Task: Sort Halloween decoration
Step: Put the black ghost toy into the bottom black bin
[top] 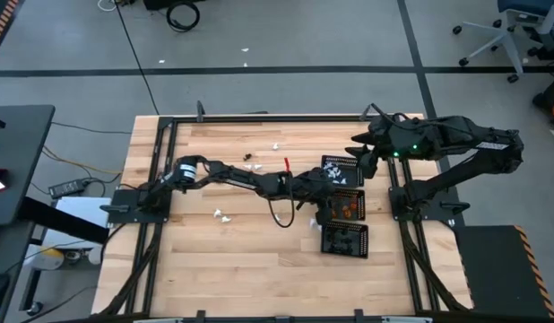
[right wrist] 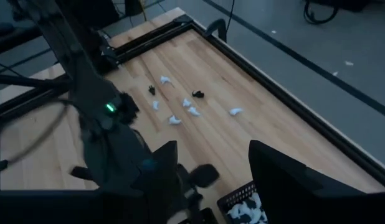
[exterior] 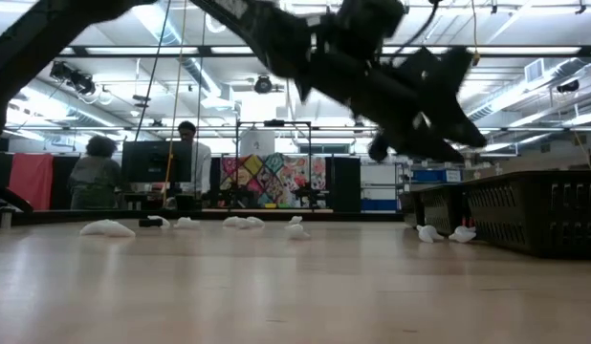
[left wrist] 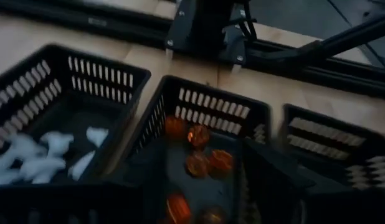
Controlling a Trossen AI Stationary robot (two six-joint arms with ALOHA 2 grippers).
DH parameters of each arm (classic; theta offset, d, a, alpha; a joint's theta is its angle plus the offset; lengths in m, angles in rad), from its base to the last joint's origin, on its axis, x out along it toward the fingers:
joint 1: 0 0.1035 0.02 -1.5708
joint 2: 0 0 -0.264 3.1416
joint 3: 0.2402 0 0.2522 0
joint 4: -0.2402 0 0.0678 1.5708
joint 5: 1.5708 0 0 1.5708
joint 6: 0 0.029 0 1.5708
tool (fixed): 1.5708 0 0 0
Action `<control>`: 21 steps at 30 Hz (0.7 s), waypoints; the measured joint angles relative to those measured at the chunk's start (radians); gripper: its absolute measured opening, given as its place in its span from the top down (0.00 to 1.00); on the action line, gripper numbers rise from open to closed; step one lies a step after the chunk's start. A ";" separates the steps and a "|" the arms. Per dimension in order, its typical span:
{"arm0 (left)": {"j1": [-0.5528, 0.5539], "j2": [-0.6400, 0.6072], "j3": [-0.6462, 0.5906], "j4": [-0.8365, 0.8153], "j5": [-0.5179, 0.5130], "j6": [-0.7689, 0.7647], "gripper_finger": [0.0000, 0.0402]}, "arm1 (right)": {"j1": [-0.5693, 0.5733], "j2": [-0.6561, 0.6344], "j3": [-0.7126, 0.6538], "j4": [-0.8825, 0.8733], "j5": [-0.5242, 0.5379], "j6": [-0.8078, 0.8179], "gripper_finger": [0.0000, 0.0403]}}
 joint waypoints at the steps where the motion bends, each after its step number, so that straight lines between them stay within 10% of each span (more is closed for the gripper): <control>1: 0.000 -0.025 0.000 -0.047 0.003 -0.010 0.50 | 0.000 -0.002 0.000 0.000 0.005 -0.001 0.50; 8: -0.044 -0.198 -0.081 -0.354 -0.031 0.160 0.59 | 0.000 0.004 0.000 0.005 0.017 -0.043 0.50; 21: -0.076 -0.690 -0.737 -0.240 -0.049 -0.049 0.71 | -0.006 0.129 0.000 0.093 0.064 -0.055 0.50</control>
